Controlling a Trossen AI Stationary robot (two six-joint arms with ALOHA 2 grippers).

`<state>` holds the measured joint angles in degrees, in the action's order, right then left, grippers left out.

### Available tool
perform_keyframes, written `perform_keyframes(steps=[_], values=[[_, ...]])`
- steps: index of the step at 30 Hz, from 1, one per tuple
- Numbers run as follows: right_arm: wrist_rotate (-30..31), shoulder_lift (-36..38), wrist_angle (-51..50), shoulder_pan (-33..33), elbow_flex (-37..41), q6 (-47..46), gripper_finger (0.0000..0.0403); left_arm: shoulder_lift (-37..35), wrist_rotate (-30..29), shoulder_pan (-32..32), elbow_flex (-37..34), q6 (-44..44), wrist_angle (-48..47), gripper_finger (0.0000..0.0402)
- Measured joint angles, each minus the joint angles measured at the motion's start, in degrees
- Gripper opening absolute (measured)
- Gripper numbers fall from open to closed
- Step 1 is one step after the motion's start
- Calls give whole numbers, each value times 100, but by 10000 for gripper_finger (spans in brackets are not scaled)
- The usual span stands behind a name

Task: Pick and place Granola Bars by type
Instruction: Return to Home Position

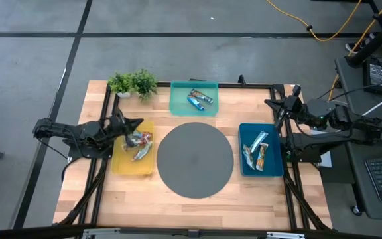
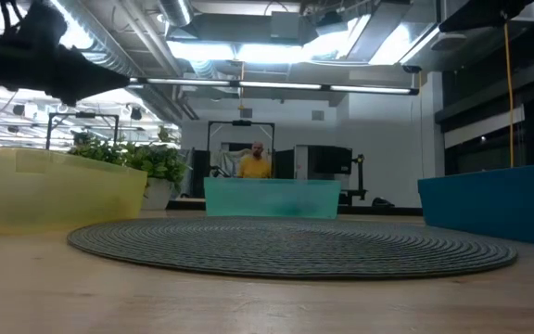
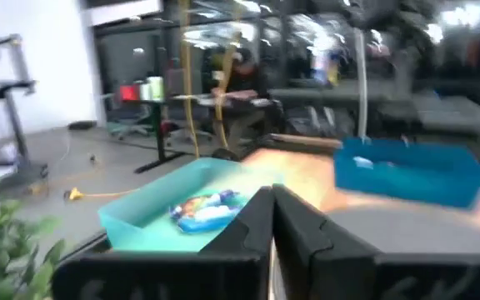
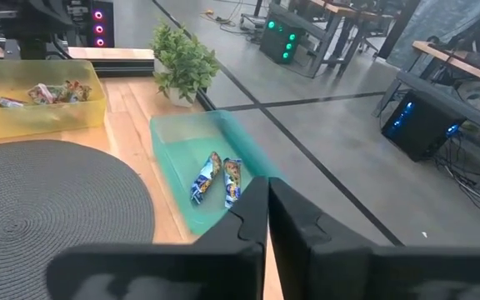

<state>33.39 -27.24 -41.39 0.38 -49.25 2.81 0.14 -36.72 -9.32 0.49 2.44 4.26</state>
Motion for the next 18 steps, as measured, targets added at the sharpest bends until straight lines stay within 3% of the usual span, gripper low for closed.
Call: perform_keyframes(steps=[2,4,8,18], values=[[-2,0,0,0,0,-5,18,0,-312,35,0,-418,-3,3],[0,0,-1,0,0,-92,16,0,-234,81,0,-682,-2,3],[0,-2,-3,0,0,-97,6,0,545,200,0,-611,-3,4],[0,-2,-4,0,0,-114,12,0,1780,476,0,-608,-84,4]])
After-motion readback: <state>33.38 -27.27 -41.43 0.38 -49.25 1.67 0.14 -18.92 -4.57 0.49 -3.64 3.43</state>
